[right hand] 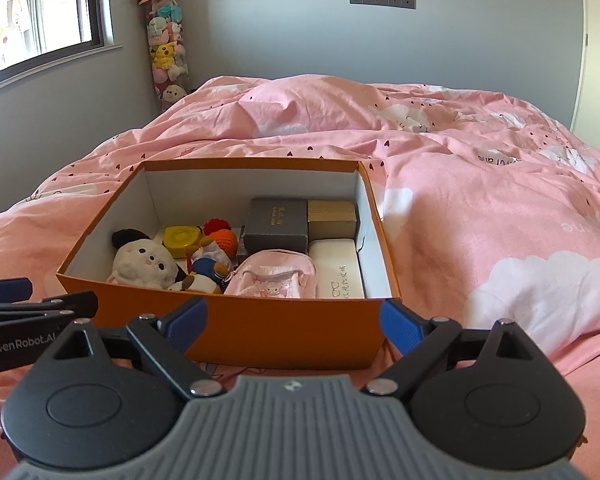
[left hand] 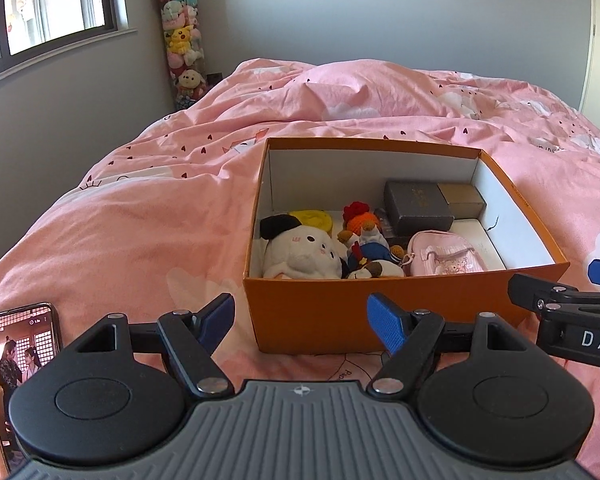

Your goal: Organize objects

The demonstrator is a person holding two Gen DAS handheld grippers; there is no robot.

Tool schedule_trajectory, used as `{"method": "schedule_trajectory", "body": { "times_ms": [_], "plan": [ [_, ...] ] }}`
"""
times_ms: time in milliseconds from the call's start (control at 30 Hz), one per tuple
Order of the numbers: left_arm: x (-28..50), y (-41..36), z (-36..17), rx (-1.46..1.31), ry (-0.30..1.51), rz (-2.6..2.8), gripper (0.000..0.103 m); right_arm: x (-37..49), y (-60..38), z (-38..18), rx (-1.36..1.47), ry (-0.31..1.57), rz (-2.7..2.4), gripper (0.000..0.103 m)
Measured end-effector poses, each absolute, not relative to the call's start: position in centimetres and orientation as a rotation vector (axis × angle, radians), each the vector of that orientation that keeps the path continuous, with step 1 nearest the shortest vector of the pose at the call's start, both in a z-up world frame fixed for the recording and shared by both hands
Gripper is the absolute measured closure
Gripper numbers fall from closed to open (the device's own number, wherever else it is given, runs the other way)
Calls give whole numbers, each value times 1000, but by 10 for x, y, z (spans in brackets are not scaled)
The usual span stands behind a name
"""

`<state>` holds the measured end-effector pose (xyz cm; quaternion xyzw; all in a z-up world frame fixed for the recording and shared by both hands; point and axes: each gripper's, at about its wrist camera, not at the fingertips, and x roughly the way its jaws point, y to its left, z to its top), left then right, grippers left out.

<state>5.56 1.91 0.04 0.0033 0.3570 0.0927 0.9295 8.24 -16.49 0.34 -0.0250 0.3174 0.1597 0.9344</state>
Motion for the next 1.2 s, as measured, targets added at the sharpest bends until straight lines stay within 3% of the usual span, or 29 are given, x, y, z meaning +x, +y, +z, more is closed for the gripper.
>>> {"method": "schedule_trajectory", "body": {
  "times_ms": [1200],
  "plan": [
    [53,18,0,15,748,189,15,86,-164,-3,-57,689,329,9]
  ]
}}
